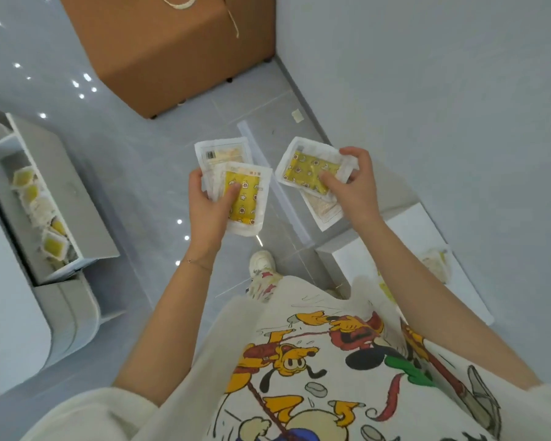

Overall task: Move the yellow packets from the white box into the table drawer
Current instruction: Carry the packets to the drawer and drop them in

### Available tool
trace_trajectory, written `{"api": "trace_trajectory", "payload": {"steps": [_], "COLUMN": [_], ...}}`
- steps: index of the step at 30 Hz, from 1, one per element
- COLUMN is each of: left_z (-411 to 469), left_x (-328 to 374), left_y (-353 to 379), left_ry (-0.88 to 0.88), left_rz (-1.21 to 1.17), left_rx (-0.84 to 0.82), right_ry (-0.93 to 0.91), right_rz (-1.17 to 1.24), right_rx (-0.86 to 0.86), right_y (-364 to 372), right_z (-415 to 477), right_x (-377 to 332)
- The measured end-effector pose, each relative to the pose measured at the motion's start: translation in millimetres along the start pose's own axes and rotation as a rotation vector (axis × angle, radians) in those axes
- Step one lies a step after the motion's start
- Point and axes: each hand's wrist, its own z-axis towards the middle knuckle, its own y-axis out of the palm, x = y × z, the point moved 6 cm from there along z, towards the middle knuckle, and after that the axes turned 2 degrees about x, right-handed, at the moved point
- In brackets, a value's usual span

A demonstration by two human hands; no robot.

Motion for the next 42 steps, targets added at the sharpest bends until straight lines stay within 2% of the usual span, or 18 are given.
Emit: {"api": "trace_trajectory", "payload": {"steps": [9, 18, 31, 35, 42], "left_z": [43, 85, 134, 135, 137], "left_x": [2, 10, 12, 8, -10], "left_y": [-109, -169, -238, -268, -343], "left_ry": [-0.061, -0.102, -0.205, -0.212, -0.215], "left_rz": [-0.066, -0.177, -0.446, -0.504, -0.565], "left_rx": [0.189, 0.358, 0.777, 0.933, 1.113], "right_ry": [-0.026, -0.090, -0.162, -0.174, -0.187], "right_rz": [-0.100, -0.202, -0.362, -0.366, -0.381], "right_rx": [-0.159, -0.334, -0.708, -0.822, -0.968], "right_y": [125, 236, 388, 442, 556], "right_z": [26, 67, 122, 119, 90], "right_x": [-53, -99, -169, -185, -201]}}
